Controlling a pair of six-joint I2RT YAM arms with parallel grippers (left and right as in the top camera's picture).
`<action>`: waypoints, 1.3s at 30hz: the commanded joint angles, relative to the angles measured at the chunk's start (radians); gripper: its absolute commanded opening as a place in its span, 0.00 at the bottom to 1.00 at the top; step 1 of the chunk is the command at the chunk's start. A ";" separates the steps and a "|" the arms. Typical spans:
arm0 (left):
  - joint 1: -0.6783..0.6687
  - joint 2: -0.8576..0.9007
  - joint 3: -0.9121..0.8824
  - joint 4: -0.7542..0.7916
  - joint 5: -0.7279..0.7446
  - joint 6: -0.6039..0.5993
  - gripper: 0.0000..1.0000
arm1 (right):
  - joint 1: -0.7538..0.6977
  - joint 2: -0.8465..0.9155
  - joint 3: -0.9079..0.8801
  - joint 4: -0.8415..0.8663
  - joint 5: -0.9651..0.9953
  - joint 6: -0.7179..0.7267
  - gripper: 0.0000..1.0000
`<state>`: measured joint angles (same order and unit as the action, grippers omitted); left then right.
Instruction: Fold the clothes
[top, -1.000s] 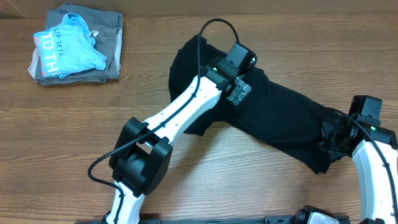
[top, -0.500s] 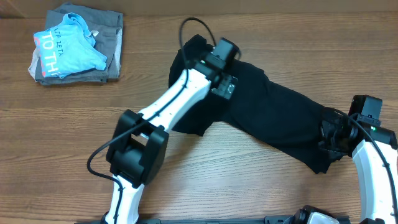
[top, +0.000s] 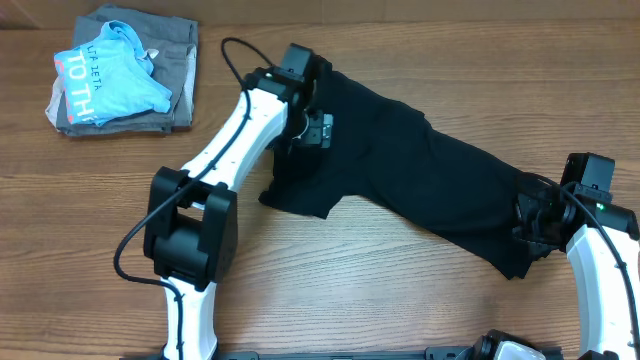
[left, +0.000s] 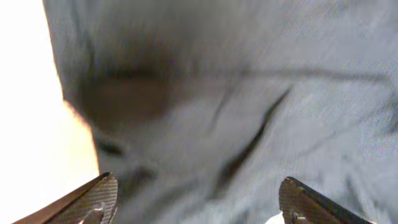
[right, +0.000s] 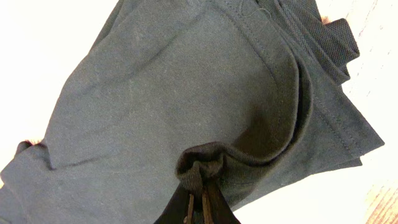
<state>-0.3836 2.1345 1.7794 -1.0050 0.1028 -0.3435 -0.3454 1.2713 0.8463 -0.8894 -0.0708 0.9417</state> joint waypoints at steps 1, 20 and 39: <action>0.012 -0.047 0.023 -0.056 0.074 -0.047 0.92 | 0.004 -0.018 0.019 0.005 0.002 -0.008 0.04; 0.012 -0.046 -0.202 0.142 0.101 -0.051 0.90 | 0.004 -0.018 0.019 0.006 0.002 -0.007 0.04; 0.010 -0.045 -0.202 0.261 0.127 -0.038 0.68 | 0.004 -0.018 0.019 0.006 0.002 -0.007 0.04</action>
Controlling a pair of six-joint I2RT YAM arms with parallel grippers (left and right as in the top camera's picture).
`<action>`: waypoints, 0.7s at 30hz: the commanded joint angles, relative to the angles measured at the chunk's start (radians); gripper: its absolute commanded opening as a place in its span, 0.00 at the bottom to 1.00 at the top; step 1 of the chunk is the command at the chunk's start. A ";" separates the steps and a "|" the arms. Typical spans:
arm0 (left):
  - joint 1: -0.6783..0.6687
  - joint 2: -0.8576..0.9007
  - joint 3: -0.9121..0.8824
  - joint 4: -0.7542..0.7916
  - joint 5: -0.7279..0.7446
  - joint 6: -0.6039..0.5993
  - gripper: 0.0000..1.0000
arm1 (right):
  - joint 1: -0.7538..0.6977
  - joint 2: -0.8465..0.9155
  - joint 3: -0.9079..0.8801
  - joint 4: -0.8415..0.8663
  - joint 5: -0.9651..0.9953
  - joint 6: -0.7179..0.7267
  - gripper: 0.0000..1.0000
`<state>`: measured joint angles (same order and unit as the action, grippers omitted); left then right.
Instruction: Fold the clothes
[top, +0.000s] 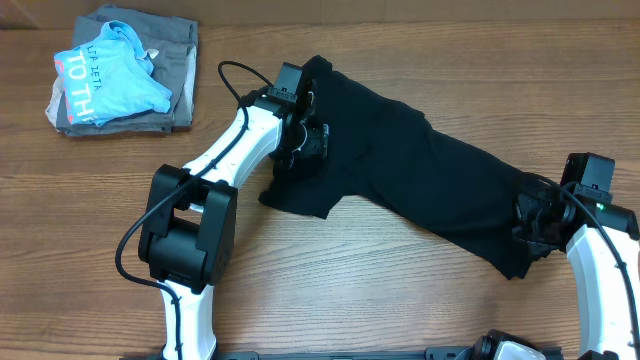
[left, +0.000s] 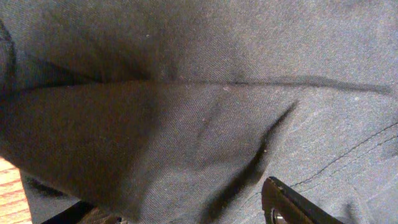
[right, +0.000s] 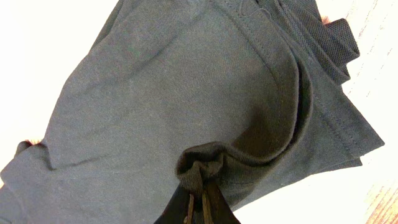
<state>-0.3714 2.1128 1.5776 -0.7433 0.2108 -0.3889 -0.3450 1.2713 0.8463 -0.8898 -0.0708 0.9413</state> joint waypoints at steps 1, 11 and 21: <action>-0.002 -0.023 0.000 0.000 0.019 0.008 0.67 | 0.004 -0.017 0.019 0.006 0.002 -0.007 0.04; -0.002 -0.034 0.013 -0.016 0.108 0.055 0.04 | 0.004 -0.017 0.019 0.007 0.002 -0.006 0.04; -0.001 -0.196 0.101 -0.120 0.115 0.064 0.04 | 0.004 -0.017 0.019 0.010 0.002 -0.006 0.04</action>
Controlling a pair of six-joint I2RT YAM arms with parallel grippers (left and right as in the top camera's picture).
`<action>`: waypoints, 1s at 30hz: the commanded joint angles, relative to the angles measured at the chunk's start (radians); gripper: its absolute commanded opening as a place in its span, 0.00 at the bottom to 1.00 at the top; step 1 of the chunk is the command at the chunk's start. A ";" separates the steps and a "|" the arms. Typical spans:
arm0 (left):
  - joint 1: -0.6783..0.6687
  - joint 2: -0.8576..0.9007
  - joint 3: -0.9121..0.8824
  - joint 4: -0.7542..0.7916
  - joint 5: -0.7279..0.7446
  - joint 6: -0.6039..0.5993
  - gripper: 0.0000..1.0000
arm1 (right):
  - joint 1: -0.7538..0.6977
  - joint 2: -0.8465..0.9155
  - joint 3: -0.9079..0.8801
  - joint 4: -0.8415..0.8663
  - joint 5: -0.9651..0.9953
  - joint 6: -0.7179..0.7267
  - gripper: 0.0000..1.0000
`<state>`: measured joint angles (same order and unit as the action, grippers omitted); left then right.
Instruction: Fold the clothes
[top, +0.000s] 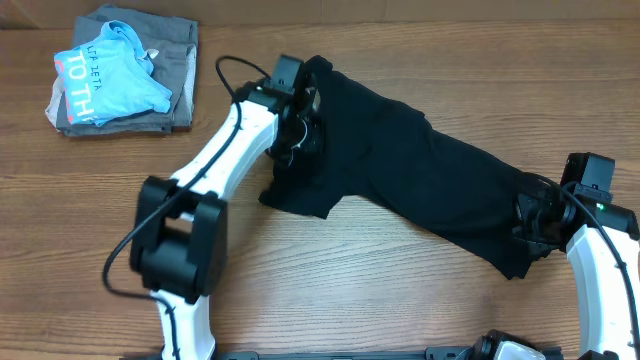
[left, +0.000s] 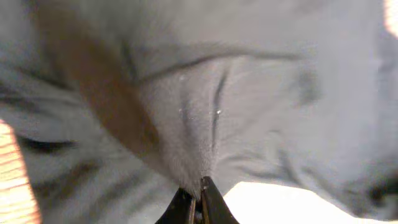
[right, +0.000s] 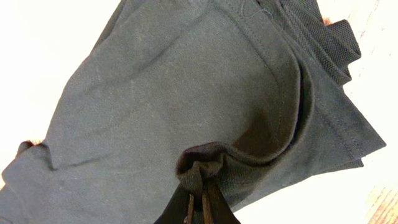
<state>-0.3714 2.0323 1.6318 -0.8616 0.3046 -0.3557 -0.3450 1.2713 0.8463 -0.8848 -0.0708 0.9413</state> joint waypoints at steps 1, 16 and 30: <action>0.000 -0.129 0.047 0.003 0.007 0.029 0.04 | 0.004 -0.017 0.019 0.005 0.002 -0.006 0.04; 0.059 -0.090 0.045 0.045 -0.079 0.017 0.61 | 0.004 -0.017 0.019 0.001 0.001 -0.006 0.04; 0.057 0.073 0.032 -0.180 -0.071 0.019 0.57 | 0.004 -0.017 0.019 0.001 0.002 -0.007 0.04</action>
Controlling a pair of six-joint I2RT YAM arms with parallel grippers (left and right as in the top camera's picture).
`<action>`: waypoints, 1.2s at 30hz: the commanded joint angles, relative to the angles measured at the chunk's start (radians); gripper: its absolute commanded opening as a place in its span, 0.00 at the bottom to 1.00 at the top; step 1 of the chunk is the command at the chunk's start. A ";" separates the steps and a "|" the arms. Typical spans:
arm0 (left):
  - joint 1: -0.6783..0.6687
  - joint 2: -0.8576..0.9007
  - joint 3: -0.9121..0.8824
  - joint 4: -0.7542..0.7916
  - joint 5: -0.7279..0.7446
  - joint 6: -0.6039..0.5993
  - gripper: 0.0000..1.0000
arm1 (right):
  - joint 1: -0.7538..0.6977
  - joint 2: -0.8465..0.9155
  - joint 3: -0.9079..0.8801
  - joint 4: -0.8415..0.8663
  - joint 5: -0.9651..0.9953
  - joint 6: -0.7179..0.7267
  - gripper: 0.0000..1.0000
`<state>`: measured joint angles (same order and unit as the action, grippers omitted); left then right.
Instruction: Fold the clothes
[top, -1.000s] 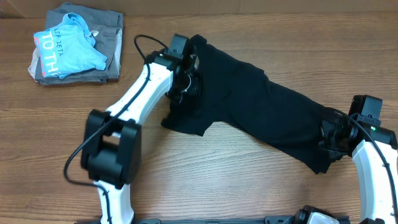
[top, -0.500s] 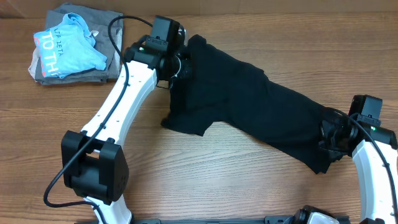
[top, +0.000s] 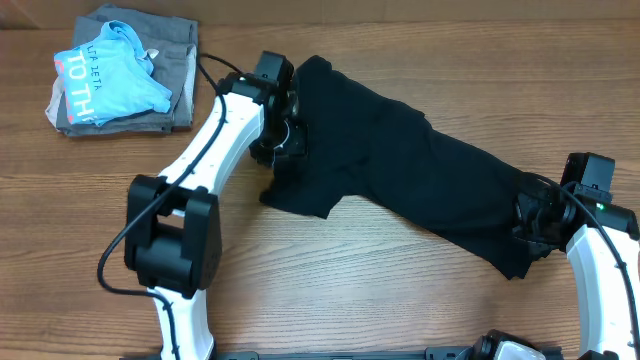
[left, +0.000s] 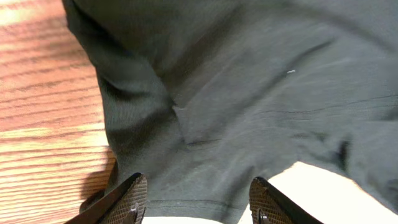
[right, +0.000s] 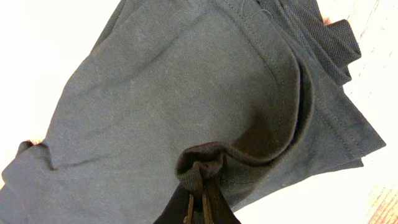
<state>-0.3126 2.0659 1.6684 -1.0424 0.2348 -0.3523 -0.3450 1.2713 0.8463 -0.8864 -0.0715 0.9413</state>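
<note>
A black shirt lies spread across the middle of the wooden table, running from upper left to lower right. My left gripper hovers over the shirt's left edge; in the left wrist view it is open above the dark cloth, with nothing between its fingers. My right gripper is at the shirt's lower right end, shut on a bunched fold of the black shirt.
A folded grey garment with a light blue printed garment on top lies at the back left corner. The left arm's cable loops above the table near the shirt's top edge.
My left gripper was shut on a pinch of the shirt; now it is open and sits a little further left, over the shirt's left edge. The right gripper has not moved.
My left gripper was open over the shirt's upper left part, then low against the cloth, then shut on a pinch of it. Now it is open again at the left edge. My right gripper stayed shut on the shirt's lower right fold throughout.
</note>
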 joint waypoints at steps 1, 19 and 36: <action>-0.002 0.047 -0.005 0.003 0.002 0.016 0.57 | 0.004 -0.017 0.019 0.003 0.002 -0.007 0.04; -0.074 0.172 -0.003 0.058 0.048 0.003 0.41 | 0.004 -0.017 0.019 0.003 0.002 -0.007 0.04; -0.044 0.172 0.023 -0.023 -0.142 -0.033 0.33 | 0.004 -0.017 0.019 0.003 0.002 -0.007 0.04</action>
<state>-0.3798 2.2238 1.6737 -1.0370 0.2008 -0.3672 -0.3450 1.2713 0.8463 -0.8864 -0.0711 0.9417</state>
